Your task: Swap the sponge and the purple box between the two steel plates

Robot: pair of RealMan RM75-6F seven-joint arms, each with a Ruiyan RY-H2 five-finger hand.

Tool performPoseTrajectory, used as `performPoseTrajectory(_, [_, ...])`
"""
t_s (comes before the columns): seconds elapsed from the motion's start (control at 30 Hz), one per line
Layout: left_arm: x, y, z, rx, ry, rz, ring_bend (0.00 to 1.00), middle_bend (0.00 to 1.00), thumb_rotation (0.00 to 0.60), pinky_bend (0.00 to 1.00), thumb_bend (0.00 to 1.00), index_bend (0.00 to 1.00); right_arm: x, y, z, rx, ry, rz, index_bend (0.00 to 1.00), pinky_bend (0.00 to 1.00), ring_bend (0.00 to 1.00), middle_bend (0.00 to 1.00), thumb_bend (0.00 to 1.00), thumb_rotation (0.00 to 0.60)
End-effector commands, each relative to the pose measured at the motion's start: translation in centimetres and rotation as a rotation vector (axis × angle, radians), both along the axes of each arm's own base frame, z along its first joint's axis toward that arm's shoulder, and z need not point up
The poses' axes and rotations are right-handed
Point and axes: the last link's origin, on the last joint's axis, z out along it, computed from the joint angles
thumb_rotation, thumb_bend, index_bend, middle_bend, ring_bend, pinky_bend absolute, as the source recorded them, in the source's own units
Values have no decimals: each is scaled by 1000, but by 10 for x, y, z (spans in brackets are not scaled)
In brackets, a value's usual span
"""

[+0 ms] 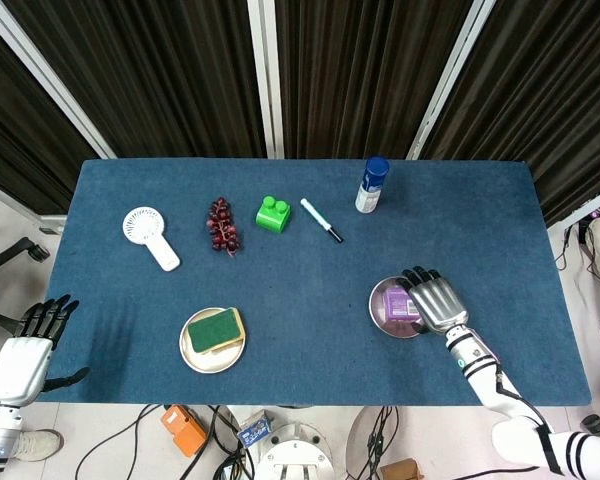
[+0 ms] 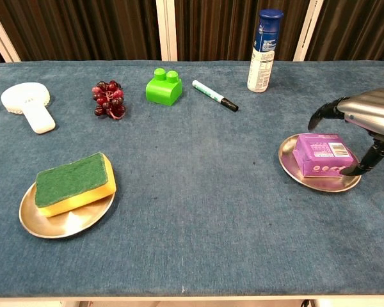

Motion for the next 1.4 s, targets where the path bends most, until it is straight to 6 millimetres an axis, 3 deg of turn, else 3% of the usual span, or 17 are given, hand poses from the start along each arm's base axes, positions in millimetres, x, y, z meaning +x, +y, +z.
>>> performPoseTrajectory(0.03, [0, 1, 0, 1, -2, 3, 0, 0, 600, 61, 73, 0, 2, -2, -4, 20, 12, -5, 474, 503, 381, 359, 364, 600])
performPoseTrajectory(0.23, [-1, 1, 0, 1, -1, 8, 0, 0, 600, 61, 73, 0, 0, -7, -3, 28, 20, -27, 513, 528, 416, 401, 375, 600])
performPoseTrajectory(0.43, [-1, 2, 1, 2, -5, 8, 0, 0, 600, 61, 73, 0, 5, -11, -1, 4, -1, -11, 702, 643, 541, 557, 423, 600])
performPoseTrajectory(0.53, [-1, 1, 2, 7, -9, 5, 0, 0, 600, 61, 73, 0, 17, -12, 5, -24, -53, 14, 739, 672, 568, 590, 437, 600])
performPoseTrajectory(0.67, [-1, 0, 4, 13, -14, 3, 0, 0, 600, 61, 73, 0, 45, -14, 10, -51, -113, 75, 743, 677, 570, 592, 438, 600])
performPoseTrajectory(0.77, [-1, 0, 5, 15, -17, 3, 0, 0, 600, 61, 73, 0, 77, -19, 3, -55, -137, 127, 743, 677, 569, 592, 438, 600])
performPoseTrajectory(0.97, [0, -4, 8, 25, -19, -4, 0, 0, 600, 61, 73, 0, 143, -38, -49, -53, -170, 151, 734, 677, 569, 592, 438, 600])
performPoseTrajectory(1.1, [-2, -6, 11, 38, -22, 1, 0, 0, 600, 61, 73, 0, 165, -45, -88, -25, -170, 117, 653, 646, 547, 589, 438, 600])
performPoseTrajectory(1.27, [-3, -7, 12, 33, -27, 1, 0, 0, 600, 61, 73, 0, 167, -42, -114, -3, -108, 110, 471, 550, 455, 480, 438, 600])
performPoseTrajectory(1.33, [-3, -8, 11, 29, -26, -5, 0, 0, 600, 61, 73, 0, 163, -40, -117, 14, -83, 102, 331, 463, 369, 377, 438, 600])
performPoseTrajectory(1.4, [-1, -8, 9, 19, -27, -12, 0, 0, 600, 61, 73, 0, 157, -37, -114, 42, -57, 88, 95, 300, 212, 215, 398, 600])
